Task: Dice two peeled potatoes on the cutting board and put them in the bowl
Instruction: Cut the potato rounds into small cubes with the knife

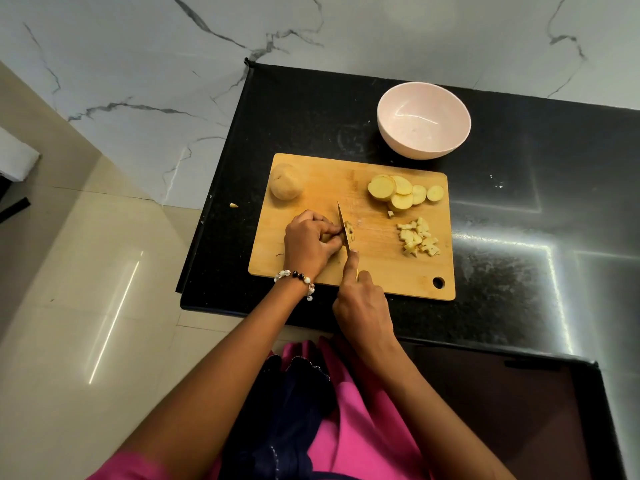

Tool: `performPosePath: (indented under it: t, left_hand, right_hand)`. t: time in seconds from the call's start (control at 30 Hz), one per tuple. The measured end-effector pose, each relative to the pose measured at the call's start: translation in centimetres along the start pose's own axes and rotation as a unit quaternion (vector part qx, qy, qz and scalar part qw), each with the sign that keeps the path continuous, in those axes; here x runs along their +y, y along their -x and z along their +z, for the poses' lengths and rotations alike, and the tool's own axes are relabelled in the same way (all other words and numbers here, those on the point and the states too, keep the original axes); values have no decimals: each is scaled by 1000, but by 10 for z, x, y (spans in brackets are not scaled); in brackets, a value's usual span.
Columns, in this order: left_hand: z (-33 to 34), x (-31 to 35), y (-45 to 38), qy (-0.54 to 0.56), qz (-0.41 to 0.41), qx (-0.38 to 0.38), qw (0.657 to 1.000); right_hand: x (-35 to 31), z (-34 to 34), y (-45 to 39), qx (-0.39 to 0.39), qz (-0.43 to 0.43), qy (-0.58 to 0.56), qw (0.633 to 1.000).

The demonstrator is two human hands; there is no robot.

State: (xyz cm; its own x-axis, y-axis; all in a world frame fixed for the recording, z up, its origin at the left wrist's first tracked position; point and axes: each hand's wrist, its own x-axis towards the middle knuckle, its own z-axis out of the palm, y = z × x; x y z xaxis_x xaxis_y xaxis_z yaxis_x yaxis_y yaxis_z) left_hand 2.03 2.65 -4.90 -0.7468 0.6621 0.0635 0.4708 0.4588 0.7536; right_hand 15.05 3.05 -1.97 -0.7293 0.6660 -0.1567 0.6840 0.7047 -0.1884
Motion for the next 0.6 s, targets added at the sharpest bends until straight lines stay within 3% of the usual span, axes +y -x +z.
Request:
performPosePath:
  t: [0.2,0.3,0.47,0.6]
  left_hand:
    - [0,6,2,-3,-21,15,1000]
    - [-2,8,2,-7,-29,11,999]
    - [-3,13,5,-9,-51,15,999]
    - [-3,21,7,-63,-34,-63,995]
  right_hand:
    - [15,16,38,20,-22,-5,1000]
    - [20,10,40,15,5,-69,998]
    - [27,-1,23,70,-6,-155,985]
    - [39,-3,9,112,-5,-187,976]
